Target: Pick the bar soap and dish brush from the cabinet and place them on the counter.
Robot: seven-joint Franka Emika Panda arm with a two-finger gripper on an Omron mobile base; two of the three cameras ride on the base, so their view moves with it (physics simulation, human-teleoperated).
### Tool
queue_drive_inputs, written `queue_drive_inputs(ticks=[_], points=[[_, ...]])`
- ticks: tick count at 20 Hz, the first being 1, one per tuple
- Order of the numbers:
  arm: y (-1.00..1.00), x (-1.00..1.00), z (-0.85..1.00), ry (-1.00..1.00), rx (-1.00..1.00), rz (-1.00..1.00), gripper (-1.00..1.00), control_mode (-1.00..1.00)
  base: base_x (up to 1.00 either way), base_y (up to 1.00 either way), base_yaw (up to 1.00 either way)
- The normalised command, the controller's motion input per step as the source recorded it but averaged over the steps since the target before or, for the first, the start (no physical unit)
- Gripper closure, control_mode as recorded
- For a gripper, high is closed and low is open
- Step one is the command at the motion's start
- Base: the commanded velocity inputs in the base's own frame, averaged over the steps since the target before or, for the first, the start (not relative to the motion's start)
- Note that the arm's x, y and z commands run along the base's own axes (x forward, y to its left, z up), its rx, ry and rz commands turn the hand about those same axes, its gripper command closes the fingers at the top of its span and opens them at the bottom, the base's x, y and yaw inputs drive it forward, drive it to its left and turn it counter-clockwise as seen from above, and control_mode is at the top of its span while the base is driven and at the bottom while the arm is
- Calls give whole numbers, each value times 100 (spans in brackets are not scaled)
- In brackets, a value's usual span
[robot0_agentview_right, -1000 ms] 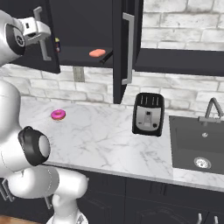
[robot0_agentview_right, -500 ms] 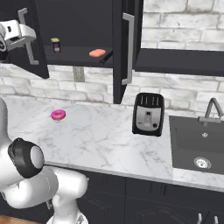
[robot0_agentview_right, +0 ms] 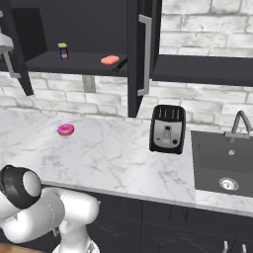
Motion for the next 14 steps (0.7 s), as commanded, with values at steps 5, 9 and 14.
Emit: queue_drive_inputs(ticks=[5,9,14], points=[[75,-23,-40,0,-5,-1,100,-100,0,0,0],[54,-23,-40,0,-7,-2,-100,-100,0,0,0],[5,-36,-7,-4,-4,-3,-100,-100,0,0,0]])
